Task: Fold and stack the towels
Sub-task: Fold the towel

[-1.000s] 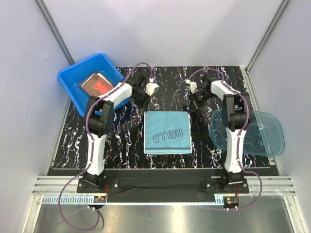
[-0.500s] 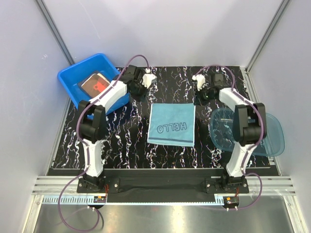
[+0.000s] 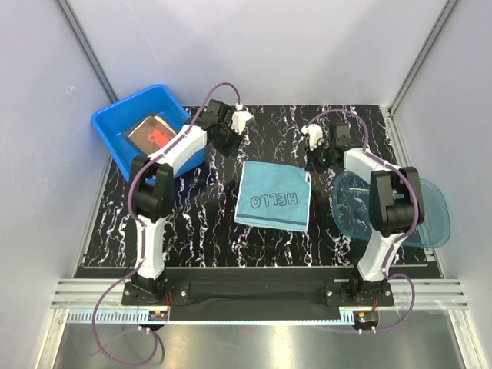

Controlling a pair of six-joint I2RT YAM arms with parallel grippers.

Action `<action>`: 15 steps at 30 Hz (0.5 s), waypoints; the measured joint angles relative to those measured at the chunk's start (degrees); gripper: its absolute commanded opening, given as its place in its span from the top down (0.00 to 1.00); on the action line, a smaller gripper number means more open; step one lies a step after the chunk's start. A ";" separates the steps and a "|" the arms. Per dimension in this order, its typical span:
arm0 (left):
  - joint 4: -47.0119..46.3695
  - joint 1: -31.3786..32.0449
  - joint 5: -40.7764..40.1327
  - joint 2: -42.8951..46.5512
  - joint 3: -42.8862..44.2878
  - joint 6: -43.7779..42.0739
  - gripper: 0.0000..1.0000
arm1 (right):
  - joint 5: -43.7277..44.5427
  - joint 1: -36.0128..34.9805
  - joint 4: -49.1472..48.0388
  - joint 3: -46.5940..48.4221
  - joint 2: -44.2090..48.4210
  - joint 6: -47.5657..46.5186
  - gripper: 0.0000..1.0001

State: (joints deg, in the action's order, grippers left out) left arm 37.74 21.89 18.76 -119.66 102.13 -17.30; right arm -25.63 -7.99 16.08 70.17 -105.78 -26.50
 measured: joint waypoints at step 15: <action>2.27 0.00 3.96 -15.32 13.46 0.57 0.43 | 2.21 0.00 4.11 8.52 -8.52 -2.58 1.00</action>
State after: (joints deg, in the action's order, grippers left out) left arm 40.01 21.89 22.72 -134.98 115.59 -16.73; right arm -23.42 -7.99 20.18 78.70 -114.30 -29.08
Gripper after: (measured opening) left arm 0.569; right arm 0.010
